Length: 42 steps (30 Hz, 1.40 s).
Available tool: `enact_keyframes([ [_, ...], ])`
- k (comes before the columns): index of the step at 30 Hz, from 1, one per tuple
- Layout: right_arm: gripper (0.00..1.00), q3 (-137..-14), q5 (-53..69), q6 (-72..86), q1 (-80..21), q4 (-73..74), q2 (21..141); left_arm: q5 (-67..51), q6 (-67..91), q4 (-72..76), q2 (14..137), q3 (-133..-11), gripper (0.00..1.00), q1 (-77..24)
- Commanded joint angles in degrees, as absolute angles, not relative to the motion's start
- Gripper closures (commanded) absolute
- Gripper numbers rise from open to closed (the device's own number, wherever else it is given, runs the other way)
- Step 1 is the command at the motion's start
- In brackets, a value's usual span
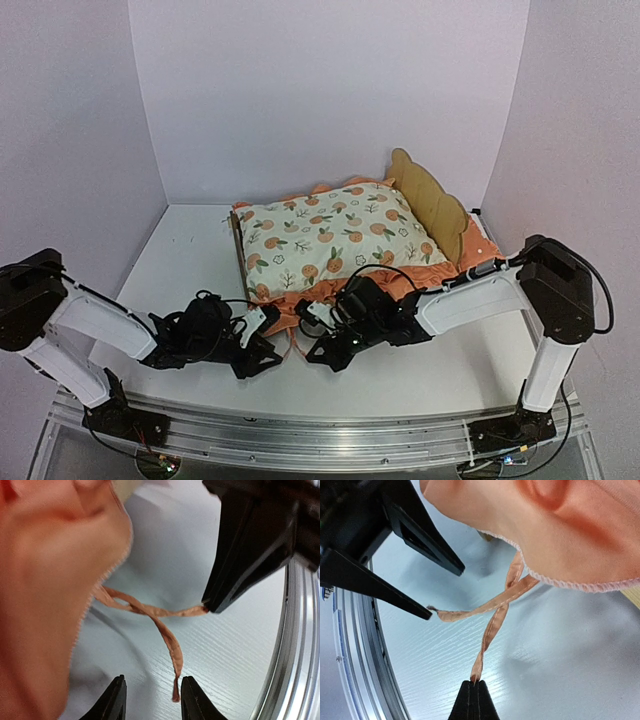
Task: Set up the pet bed
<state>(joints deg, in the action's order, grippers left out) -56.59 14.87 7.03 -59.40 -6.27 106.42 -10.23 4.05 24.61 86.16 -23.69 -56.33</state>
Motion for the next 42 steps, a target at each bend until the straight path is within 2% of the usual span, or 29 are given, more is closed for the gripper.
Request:
enact_keyframes([
  [1, 1.0, -59.57, 15.53, 11.94, -59.2, -6.03, 107.61, -12.67, 11.38, 24.89, 78.5, -23.39, 0.57, -53.84],
  [7, 1.0, -58.81, 15.06, 12.56, -59.24, -7.51, 107.92, -13.49, 24.84, 25.1, 81.51, -25.01, 0.56, -53.35],
  [11, 1.0, -58.42, 15.17, 12.95, -59.28, -8.6, 107.84, -8.09, 30.48, 27.76, 86.83, -26.17, 0.61, -53.39],
  [18, 1.0, -57.64, 15.66, 13.75, -59.25, -10.6, 108.89, -6.5, 33.87, 40.4, 92.35, -27.15, 0.62, -53.44],
  [30, 1.0, -57.06, 16.36, 13.4, -59.23, -11.36, 110.31, -3.81, 35.88, 48.53, 93.66, -25.41, 0.66, -53.35],
  [42, 1.0, -57.74, 16.6, 13.1, -59.23, -11.62, 110.81, -0.17, 35.95, 45.87, 97.92, -28.15, 0.81, -53.42],
])
